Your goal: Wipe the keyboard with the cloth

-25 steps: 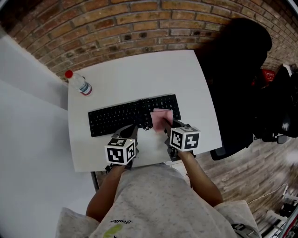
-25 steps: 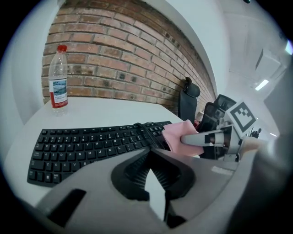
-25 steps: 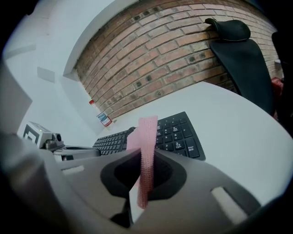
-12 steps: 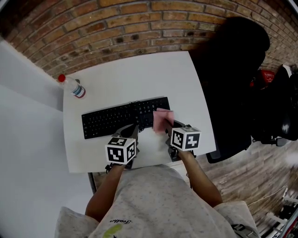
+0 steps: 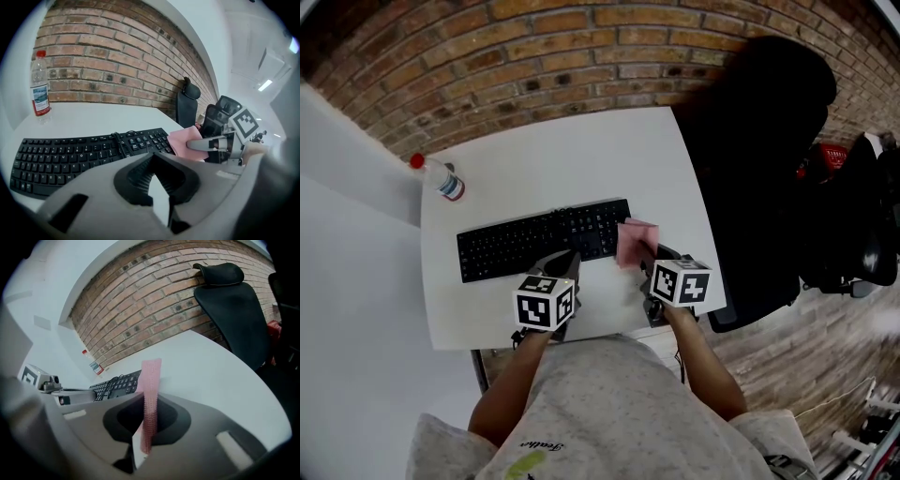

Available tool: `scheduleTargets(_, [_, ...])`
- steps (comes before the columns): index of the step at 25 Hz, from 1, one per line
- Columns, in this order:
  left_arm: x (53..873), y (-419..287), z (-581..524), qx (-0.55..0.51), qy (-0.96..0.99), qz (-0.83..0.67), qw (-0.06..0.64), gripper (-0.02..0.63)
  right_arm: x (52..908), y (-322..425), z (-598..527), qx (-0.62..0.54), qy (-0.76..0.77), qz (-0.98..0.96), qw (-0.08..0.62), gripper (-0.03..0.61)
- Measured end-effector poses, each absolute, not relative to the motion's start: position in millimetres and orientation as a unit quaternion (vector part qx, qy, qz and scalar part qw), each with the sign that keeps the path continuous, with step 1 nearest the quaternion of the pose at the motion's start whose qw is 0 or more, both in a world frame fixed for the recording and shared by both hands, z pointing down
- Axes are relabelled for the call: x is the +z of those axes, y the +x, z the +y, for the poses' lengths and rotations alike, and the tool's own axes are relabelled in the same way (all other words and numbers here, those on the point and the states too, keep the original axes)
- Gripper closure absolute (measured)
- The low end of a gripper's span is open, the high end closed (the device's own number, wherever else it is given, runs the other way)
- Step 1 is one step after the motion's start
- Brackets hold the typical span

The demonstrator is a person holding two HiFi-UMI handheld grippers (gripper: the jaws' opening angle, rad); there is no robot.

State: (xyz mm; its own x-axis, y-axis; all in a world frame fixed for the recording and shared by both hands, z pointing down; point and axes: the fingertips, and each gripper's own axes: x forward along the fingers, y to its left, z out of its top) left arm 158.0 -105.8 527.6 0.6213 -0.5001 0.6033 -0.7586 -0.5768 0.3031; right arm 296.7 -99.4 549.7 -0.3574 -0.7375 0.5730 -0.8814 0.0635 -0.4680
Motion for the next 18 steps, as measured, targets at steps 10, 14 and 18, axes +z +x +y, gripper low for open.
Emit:
scheduleTargets(10, [508,133,-117,0.219,0.861,-0.375,0.266,0.62,508,268,-117,0.34,0.55,-0.759,0.081,0.555])
scheduleTargets(14, [501,109,-125,0.209,0.858,-0.389,0.263,0.62,489,240,-129,0.31,0.539,-0.779,0.084,0.555])
scheduleTargets(18, [493,86,-129,0.196,0.858,-0.398,0.258,0.62,477,209,-136,0.292,0.527,-0.794,0.087,0.555])
